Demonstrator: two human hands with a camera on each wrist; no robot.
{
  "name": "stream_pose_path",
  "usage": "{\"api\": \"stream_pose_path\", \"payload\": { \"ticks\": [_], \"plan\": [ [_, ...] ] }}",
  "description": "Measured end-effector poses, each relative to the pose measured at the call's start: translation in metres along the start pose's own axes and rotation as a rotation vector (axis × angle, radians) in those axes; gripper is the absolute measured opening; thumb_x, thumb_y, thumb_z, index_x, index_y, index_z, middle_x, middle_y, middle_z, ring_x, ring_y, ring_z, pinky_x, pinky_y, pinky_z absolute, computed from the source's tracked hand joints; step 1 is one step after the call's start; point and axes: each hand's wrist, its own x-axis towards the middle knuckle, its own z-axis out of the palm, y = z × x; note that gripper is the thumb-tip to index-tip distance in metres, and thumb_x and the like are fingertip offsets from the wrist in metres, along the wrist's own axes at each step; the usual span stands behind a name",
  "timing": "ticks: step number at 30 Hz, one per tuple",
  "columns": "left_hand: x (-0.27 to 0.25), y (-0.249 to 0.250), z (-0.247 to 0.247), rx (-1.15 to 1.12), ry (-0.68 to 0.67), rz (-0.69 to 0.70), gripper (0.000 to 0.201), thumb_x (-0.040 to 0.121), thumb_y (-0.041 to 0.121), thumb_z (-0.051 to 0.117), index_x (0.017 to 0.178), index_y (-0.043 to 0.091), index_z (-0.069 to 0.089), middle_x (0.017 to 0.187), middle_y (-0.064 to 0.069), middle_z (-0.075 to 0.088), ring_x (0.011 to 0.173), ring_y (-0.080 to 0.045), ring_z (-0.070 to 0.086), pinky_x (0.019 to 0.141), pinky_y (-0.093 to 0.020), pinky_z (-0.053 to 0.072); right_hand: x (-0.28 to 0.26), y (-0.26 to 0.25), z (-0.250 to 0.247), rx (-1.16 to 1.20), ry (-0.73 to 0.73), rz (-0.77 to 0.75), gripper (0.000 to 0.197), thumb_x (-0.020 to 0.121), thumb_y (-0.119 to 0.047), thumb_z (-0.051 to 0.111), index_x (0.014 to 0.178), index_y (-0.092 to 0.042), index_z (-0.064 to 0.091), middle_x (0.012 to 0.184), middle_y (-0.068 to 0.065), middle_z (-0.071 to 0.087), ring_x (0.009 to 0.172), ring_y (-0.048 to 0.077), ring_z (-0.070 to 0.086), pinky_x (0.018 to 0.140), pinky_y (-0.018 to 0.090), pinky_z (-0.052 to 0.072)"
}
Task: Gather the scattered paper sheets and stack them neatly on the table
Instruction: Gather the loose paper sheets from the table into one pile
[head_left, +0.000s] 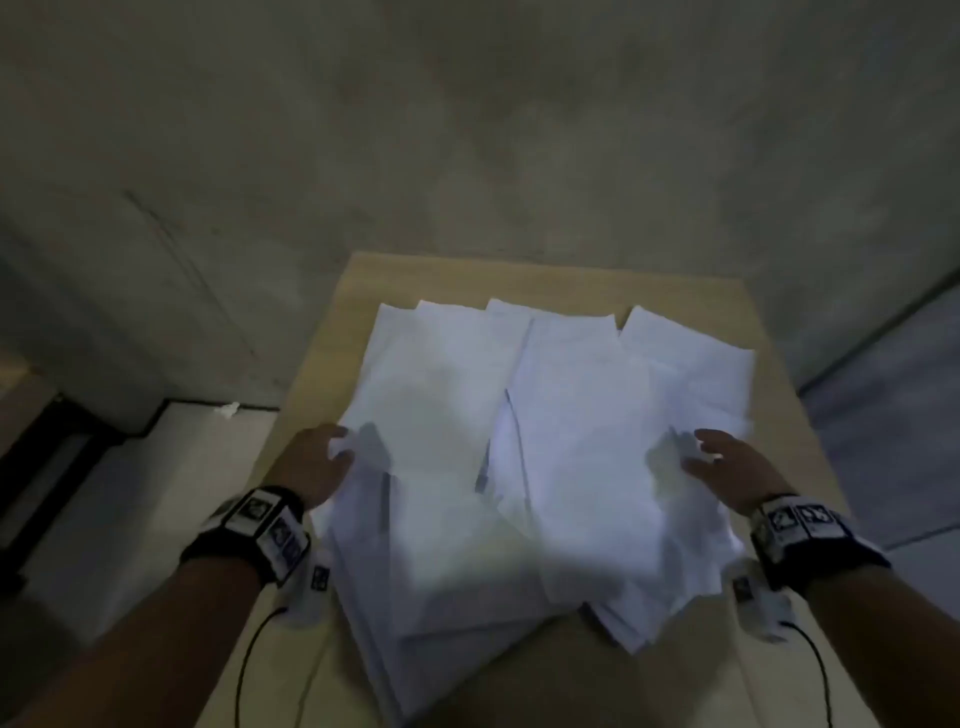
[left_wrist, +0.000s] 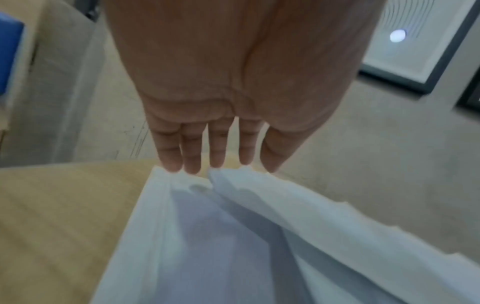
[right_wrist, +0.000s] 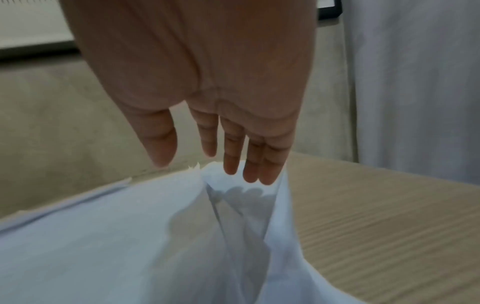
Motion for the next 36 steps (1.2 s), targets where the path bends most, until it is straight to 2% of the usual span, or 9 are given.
{"api": "stream_pose_path", "payload": {
  "ticks": [3, 8, 14, 19, 23, 26, 29, 32, 36],
  "plan": [
    [0.035, 0.005, -0.004, 0.068, 0.067, -0.044, 0.052, 0.092, 0.029, 0.048, 0.139, 0.007, 0.039, 0.145, -0.021, 0.042, 0.126, -0.039, 0.045, 0.101, -0.043, 0.040, 0.012, -0.012, 0.005, 0.004, -0.021, 0.040, 0.067, 0.090, -0.028, 0.060, 0.147, -0.009, 0.031, 0.149, 0.016, 0.040, 0.133, 0.035, 0.042, 0.108, 0.045, 0.035],
    [0.072, 0.024, -0.002, -0.003, -0.047, -0.161, 0.065, 0.093, 0.031, 0.049, 0.148, 0.008, 0.022, 0.152, -0.020, 0.033, 0.133, -0.041, 0.039, 0.103, -0.046, 0.038, 0.025, -0.021, 0.016, 0.004, -0.055, 0.108, 0.069, 0.088, -0.022, 0.062, 0.147, -0.007, 0.030, 0.147, 0.018, 0.042, 0.130, 0.037, 0.044, 0.102, 0.042, 0.039],
    [0.087, 0.035, 0.015, 0.198, -0.005, -0.136, 0.060, 0.089, 0.038, 0.051, 0.140, 0.009, 0.037, 0.142, -0.021, 0.040, 0.123, -0.042, 0.045, 0.100, -0.048, 0.041, 0.037, -0.037, 0.028, 0.061, -0.076, 0.050, 0.052, 0.089, -0.019, 0.058, 0.139, -0.010, 0.048, 0.137, 0.016, 0.055, 0.118, 0.032, 0.053, 0.092, 0.031, 0.038],
    [0.089, 0.049, 0.035, 0.299, -0.017, -0.104, 0.057, 0.090, 0.045, 0.042, 0.138, 0.014, 0.041, 0.136, -0.021, 0.044, 0.121, -0.042, 0.046, 0.100, -0.048, 0.041, 0.041, -0.063, 0.046, 0.205, -0.160, -0.011, 0.039, 0.089, -0.018, 0.060, 0.126, -0.005, 0.058, 0.124, 0.017, 0.061, 0.097, 0.023, 0.051, 0.084, 0.029, 0.038],
    [0.086, 0.059, 0.048, 0.106, -0.103, -0.090, 0.054, 0.090, 0.033, 0.049, 0.134, 0.002, 0.040, 0.134, -0.023, 0.044, 0.115, -0.039, 0.049, 0.090, -0.040, 0.044, 0.042, -0.080, 0.064, 0.247, -0.303, -0.071, 0.039, 0.090, -0.007, 0.058, 0.129, -0.006, 0.054, 0.113, 0.011, 0.058, 0.097, 0.024, 0.052, 0.070, 0.027, 0.044],
    [0.080, 0.061, 0.051, 0.058, -0.087, -0.031, 0.042, 0.087, 0.022, 0.055, 0.123, 0.004, 0.044, 0.124, -0.021, 0.047, 0.097, -0.034, 0.051, 0.079, -0.036, 0.042, 0.046, -0.081, 0.072, 0.398, -0.329, -0.025, 0.040, 0.088, -0.001, 0.055, 0.128, -0.005, 0.055, 0.112, 0.011, 0.062, 0.101, 0.029, 0.058, 0.085, 0.034, 0.047],
    [0.071, 0.060, 0.055, -0.107, -0.098, 0.046, 0.039, 0.084, 0.009, 0.054, 0.122, 0.011, 0.046, 0.119, -0.011, 0.054, 0.097, -0.026, 0.052, 0.081, -0.032, 0.041, 0.051, -0.084, 0.071, 0.810, -0.292, 0.102, 0.026, 0.091, -0.011, 0.054, 0.116, -0.008, 0.062, 0.103, 0.012, 0.067, 0.087, 0.026, 0.064, 0.081, 0.033, 0.052],
    [0.062, 0.061, 0.062, -0.230, -0.194, 0.066, 0.039, 0.083, 0.007, 0.056, 0.119, 0.020, 0.044, 0.114, -0.006, 0.056, 0.105, -0.025, 0.054, 0.084, -0.030, 0.041, 0.048, -0.092, 0.071, 0.649, -0.289, 0.041, 0.047, 0.088, -0.041, 0.061, 0.127, -0.017, 0.057, 0.118, 0.002, 0.062, 0.109, 0.023, 0.059, 0.102, 0.035, 0.042],
    [0.050, 0.064, 0.076, -0.613, -0.279, 0.003, 0.037, 0.079, 0.006, 0.062, 0.115, 0.011, 0.053, 0.106, -0.006, 0.058, 0.108, -0.027, 0.053, 0.081, -0.029, 0.044, 0.033, -0.110, 0.096, 0.551, -0.346, -0.128, 0.052, 0.083, -0.023, 0.071, 0.132, -0.014, 0.055, 0.122, 0.001, 0.062, 0.115, 0.019, 0.057, 0.100, 0.028, 0.039]
  ]
}}
